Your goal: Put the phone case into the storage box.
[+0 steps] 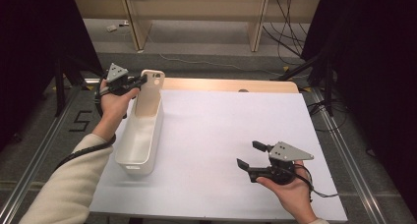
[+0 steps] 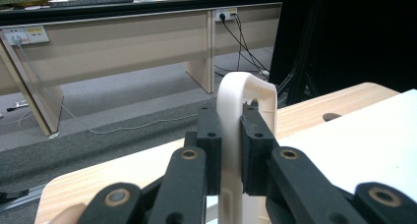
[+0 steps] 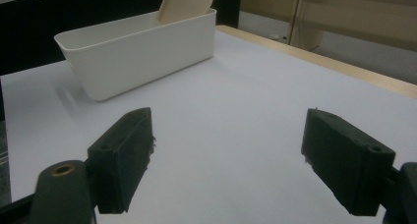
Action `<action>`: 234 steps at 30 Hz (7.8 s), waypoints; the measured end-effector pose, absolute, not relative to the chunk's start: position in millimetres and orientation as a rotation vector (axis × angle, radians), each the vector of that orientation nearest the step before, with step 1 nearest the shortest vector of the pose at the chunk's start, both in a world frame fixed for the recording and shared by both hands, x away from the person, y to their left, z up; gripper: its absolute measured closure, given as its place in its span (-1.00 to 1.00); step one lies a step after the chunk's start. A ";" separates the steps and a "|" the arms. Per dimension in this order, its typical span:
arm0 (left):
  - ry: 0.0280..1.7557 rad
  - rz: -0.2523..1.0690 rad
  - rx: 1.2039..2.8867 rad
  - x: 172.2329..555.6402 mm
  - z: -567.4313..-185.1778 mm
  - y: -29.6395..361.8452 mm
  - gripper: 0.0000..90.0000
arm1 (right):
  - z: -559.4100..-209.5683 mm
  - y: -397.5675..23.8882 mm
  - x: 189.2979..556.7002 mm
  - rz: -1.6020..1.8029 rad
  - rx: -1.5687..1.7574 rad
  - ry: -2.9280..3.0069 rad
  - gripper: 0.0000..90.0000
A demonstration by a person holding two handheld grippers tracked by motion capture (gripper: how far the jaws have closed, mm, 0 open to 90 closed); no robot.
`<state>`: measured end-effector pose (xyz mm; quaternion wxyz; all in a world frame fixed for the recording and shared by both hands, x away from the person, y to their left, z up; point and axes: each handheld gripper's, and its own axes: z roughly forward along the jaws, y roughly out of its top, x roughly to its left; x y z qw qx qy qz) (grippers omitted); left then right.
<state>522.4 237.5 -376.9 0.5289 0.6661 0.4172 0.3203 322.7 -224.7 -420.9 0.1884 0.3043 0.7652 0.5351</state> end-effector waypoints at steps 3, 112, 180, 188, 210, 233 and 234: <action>0.997 0.766 1.594 523.4 -378.0 237.6 0.80 | -421.0 -225.0 322.7 1.507 0.854 2.158 -0.53; 1.051 0.738 1.645 539.6 -401.0 247.5 0.74 | -422.5 -226.1 323.8 1.473 0.841 2.177 -0.53; 1.175 0.688 1.678 525.5 -398.4 266.8 -0.48 | -422.9 -226.2 325.5 1.503 0.858 2.154 -0.54; 1.159 0.712 1.676 509.1 -388.8 269.4 -0.75 | -423.0 -226.7 326.1 1.499 0.855 2.154 -0.54; 1.069 0.726 1.640 449.1 -377.3 270.7 -0.96 | -421.3 -229.4 325.9 1.489 0.885 2.161 -0.56; 0.947 0.683 1.672 378.1 -388.5 255.6 -0.98 | -420.8 -231.6 327.7 1.475 0.860 2.141 -0.59; 0.940 0.679 1.669 375.9 -389.7 254.5 -0.98 | -420.9 -231.4 327.7 1.475 0.861 2.137 -0.59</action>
